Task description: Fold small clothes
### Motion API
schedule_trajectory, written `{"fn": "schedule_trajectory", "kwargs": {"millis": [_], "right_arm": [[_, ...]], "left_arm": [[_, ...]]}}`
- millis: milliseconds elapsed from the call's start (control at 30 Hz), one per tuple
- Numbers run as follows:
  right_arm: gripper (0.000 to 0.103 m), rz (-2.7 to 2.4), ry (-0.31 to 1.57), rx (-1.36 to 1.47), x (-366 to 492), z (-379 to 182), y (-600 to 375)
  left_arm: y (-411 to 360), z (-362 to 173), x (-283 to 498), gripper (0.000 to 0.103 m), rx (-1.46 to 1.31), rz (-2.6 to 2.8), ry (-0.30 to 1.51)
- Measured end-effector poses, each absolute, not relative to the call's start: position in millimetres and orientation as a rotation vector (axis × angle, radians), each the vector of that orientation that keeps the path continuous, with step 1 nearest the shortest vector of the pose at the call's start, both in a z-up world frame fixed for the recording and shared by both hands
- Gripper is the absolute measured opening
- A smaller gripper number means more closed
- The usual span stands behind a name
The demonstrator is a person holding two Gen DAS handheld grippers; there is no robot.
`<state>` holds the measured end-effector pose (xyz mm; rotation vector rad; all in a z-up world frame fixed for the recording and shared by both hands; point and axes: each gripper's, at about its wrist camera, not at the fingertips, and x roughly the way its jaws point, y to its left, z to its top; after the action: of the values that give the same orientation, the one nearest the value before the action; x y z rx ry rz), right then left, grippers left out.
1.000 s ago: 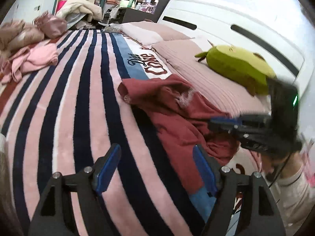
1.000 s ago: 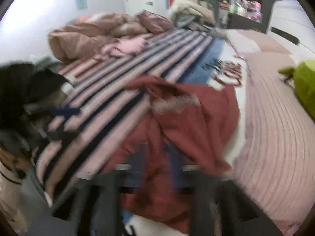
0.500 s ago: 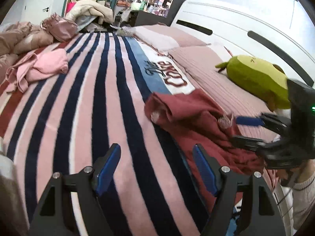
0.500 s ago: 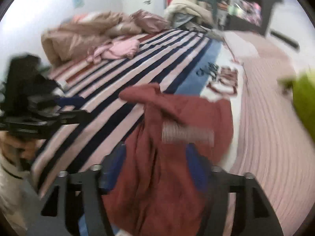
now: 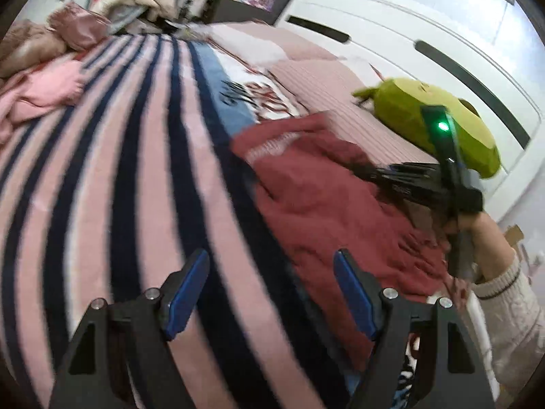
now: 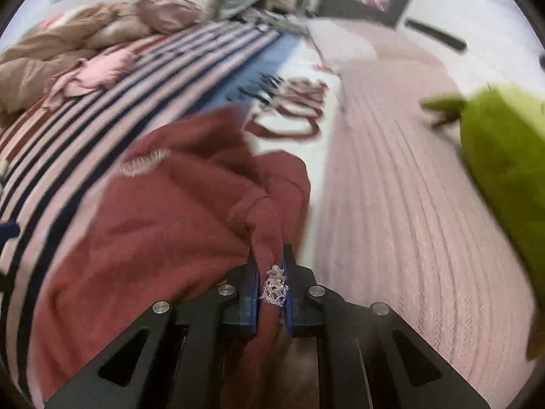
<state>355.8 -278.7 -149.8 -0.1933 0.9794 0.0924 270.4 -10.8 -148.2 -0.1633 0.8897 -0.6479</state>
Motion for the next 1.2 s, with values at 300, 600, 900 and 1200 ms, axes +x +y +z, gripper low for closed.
{"fn": "schedule_trajectory", "kwargs": {"millis": [300,600,900,1200], "right_arm": [[0.038,0.316,0.938,-0.004,267,-119,-294],[0.012,0.287,0.968,0.130,200,-169,-300],[0.045,0.431,0.973,0.317,179,-168,-302],[0.070,0.459,1.012,0.326,242,-183,-285]], "left_arm": [[-55,-186,255,0.078,-0.231,-0.835,1.046],[-66,-175,210,0.022,-0.184,-0.877,1.022],[-25,-163,178,0.065,-0.053,-0.777,1.076],[7,-190,253,0.078,-0.248,-0.729,1.109]]}}
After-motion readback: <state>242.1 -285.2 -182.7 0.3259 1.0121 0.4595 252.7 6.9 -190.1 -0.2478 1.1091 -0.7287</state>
